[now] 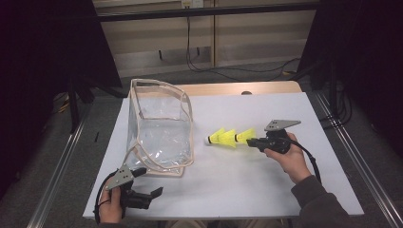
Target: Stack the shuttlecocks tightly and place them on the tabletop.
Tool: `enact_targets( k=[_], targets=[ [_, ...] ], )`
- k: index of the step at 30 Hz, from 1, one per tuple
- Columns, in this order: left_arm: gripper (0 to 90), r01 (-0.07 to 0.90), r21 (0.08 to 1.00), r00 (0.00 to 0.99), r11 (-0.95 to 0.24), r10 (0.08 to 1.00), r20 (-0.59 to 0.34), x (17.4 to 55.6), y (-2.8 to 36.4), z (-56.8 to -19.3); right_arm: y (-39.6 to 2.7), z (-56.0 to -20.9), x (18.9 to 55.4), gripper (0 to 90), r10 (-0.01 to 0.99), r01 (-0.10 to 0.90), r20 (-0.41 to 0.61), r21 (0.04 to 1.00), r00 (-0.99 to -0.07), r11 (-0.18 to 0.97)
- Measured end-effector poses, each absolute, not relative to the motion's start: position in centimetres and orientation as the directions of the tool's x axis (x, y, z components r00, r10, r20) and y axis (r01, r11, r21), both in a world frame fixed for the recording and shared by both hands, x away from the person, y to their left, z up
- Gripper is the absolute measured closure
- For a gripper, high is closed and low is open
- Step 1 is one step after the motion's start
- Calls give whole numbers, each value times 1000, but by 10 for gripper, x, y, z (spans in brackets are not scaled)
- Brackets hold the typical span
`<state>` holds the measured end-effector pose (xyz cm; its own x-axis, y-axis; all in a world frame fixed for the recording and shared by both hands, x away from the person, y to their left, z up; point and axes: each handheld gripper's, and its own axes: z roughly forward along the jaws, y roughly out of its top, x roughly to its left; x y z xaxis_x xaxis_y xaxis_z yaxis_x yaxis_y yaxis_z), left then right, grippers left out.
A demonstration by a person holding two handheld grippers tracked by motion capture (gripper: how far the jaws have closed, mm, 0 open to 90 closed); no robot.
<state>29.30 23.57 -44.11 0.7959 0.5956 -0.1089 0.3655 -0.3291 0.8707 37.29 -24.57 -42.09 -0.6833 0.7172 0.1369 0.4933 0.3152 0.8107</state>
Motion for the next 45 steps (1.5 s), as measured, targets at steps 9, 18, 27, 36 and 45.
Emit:
enact_targets(
  k=[9, 18, 27, 36, 45],
  targets=[
    [39, 367, 870, 795, -329, 597, -109, 293, 236, -441, -243, -422, 375, 895, 719, 498, 142, 809, -681, 312],
    [39, 363, 872, 796, -329, 596, -106, 293, 236, -441, -241, -425, 377, 894, 719, 504, 150, 807, -678, 307],
    [39, 360, 877, 796, -318, 595, -111, 292, 237, -440, -239, -426, 378, 894, 717, 505, 153, 807, -680, 306],
    [39, 341, 888, 800, -308, 591, -103, 291, 237, -439, -237, -427, 378, 894, 717, 506, 161, 810, -678, 297],
    [39, 339, 892, 802, -299, 587, -108, 292, 237, -437, -235, -427, 379, 894, 714, 510, 171, 809, -679, 291]
  ],
)
